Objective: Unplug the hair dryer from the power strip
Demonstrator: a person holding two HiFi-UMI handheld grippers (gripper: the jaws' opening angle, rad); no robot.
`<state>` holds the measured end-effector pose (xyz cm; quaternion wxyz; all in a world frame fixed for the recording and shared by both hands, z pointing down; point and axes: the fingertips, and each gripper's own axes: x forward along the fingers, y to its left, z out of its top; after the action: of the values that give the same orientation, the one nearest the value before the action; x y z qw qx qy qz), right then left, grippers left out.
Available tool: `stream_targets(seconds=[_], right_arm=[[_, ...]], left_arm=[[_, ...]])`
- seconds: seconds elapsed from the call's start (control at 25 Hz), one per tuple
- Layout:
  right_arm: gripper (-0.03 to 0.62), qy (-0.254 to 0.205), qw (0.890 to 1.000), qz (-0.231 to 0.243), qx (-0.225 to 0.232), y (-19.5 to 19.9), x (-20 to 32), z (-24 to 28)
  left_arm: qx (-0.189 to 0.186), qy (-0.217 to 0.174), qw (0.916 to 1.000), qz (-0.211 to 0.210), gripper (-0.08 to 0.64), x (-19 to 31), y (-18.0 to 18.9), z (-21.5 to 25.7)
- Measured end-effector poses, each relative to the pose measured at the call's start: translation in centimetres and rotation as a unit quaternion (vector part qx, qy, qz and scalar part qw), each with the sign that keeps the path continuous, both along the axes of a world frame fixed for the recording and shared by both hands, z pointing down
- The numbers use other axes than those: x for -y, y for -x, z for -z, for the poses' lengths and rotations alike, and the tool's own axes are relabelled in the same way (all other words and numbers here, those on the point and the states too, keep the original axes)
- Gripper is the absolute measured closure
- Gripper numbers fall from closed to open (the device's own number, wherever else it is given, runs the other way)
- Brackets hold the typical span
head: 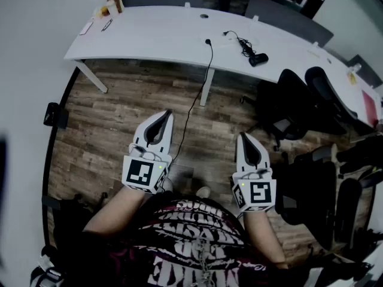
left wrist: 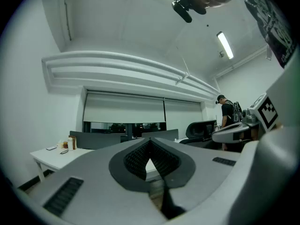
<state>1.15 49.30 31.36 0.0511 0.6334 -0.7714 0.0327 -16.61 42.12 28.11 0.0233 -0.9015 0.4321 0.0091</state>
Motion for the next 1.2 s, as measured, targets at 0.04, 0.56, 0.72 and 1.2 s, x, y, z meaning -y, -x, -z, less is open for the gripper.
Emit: stream_targets(seconds=[0.04, 0.56, 0.72, 1.2], right_arm=[[0.563, 0.000, 1.000, 0.000, 0.001, -0.1, -0.1, 0.0], [0.561, 0.000, 1.000, 0.003, 0.003, -1.3, 0.0, -0.5], [0.561, 0.002, 1.000, 0.004, 0.001, -1.6, 0.3, -0.7], [0.561, 0.003, 1.000, 0.009, 0.002, -2.3, 0.7, -0.9]], left_arm=[[0.000, 0.000, 1.0000, 0.001, 0.532, 0.0, 0.0, 0.0], [0.004, -0.004, 1.0000, 0.008, 0.532, -0.3, -1.1, -0.2], [0.006, -0.002, 0.9999, 0.009, 0.532, -0.2, -1.4, -0.4], [0.009, -0.001, 0.9999, 0.013, 0.532, 0.0, -2.0, -0.6]])
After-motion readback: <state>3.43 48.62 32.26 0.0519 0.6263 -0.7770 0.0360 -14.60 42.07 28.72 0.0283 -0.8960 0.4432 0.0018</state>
